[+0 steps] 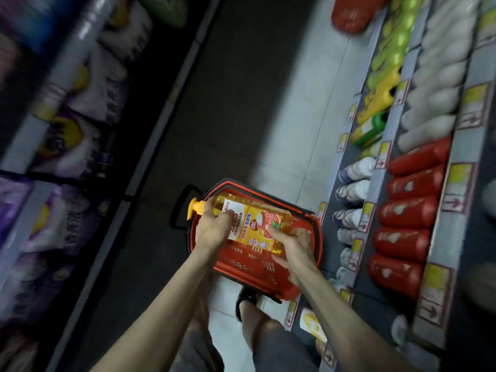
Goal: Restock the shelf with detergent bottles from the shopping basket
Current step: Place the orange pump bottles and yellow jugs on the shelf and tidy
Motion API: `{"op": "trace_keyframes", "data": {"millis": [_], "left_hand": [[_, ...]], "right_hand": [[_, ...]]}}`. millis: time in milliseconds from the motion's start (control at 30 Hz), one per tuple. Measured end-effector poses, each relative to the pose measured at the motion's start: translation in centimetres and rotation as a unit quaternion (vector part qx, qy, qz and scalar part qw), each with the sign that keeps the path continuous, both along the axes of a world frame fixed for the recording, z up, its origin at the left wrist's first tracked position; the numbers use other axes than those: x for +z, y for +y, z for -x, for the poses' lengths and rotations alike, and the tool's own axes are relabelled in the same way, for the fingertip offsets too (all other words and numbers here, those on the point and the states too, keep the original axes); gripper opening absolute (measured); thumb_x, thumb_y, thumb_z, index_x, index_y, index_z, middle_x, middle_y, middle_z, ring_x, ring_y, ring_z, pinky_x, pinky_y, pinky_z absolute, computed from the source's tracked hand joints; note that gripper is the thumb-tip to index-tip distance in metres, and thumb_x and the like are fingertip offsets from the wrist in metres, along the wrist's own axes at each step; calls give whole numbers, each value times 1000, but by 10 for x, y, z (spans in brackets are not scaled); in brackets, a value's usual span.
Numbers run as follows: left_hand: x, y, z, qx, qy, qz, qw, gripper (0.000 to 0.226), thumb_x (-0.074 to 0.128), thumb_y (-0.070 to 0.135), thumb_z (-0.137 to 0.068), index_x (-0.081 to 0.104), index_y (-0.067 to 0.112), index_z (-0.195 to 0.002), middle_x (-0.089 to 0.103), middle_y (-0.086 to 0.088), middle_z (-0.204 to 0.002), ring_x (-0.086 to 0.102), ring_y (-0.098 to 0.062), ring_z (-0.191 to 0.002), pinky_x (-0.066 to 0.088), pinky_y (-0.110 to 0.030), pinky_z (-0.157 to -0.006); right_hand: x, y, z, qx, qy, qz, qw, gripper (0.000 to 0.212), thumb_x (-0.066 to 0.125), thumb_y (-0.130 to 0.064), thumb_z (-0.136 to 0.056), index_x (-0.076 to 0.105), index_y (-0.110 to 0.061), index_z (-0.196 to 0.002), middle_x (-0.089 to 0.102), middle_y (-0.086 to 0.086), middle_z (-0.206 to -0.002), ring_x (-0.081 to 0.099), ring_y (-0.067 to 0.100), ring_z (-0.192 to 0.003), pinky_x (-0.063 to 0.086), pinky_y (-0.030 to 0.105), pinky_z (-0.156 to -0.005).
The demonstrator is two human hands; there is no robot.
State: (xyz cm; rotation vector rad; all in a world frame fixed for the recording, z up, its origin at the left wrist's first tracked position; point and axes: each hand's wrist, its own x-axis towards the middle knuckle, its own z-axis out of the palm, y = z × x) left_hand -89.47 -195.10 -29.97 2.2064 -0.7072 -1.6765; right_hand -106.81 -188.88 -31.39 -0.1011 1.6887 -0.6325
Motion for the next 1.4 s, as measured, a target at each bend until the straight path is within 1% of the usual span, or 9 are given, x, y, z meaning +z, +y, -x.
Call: {"op": "trace_keyframes", "data": {"millis": [267,467,567,700,867,967,1133,1267,1400], "left_hand": [[149,-2,-28,15,17,102,995,50,58,42,-76,49,49,-125,76,7,-101,77,-21,-95,60,-51,-97],[227,11,-48,-8,-43,200,979,47,60,28,-99,53,41,-144,68,18,-104,71,-6,-93,59,-33,-87],[253,28,-60,-10,-85,276,957,56,69,37,-99,48,52,-149,69,22,-113,68,5,-95,55,-22,-85],[276,57,-73,199,-3,392,898,85,87,24,-85,42,39,-156,74,10,-120,73,3,-105,60,-16,-78],[297,70,-92,349,177,353,850,86,92,36,-77,50,13,-150,74,-13,-127,77,-19,-107,64,-30,-81],[319,80,-112,340,259,348,834,63,85,43,-85,65,7,-133,76,-15,-123,77,-27,-107,65,-33,-81],[351,118,-171,385,221,389,807,49,78,30,-82,69,7,-125,78,-14,-119,76,-31,-108,58,-44,-90],[376,168,-224,394,154,434,796,47,83,35,-85,72,11,-124,80,-9,-116,78,-24,-104,55,-41,-85],[398,227,-270,399,73,482,777,52,85,44,-74,75,17,-117,81,-4,-113,77,-18,-103,56,-37,-83]], "right_hand": [[127,-12,9,134,-40,131,982,84,103,-29,-54,59,-23,-125,79,6,-114,80,24,-98,66,45,-82],[188,-10,-1,193,-53,173,964,81,103,-22,-56,60,-16,-124,79,12,-114,79,31,-99,62,60,-90],[207,-17,-5,181,-101,195,959,79,100,-9,-57,61,-9,-125,77,19,-117,78,37,-100,64,53,-79],[233,-28,-19,176,-178,226,941,72,90,1,-67,59,-4,-131,76,22,-119,76,42,-105,63,49,-77],[261,-40,-54,227,-229,259,910,73,89,-5,-74,56,-2,-139,69,28,-132,68,48,-119,55,65,-100],[285,-41,-88,276,-243,285,885,80,93,-13,-68,57,-4,-138,68,28,-133,68,48,-121,49,66,-108],[321,-34,-153,387,-244,313,832,86,97,-18,-66,53,-7,-140,68,23,-134,68,41,-124,55,58,-104],[354,-12,-214,551,-172,340,743,100,102,-45,-59,52,-18,-141,72,6,-131,70,23,-123,56,48,-108],[381,25,-278,649,-114,375,652,85,93,-55,-71,54,-25,-141,71,-4,-131,69,10,-121,56,39,-107]]}}
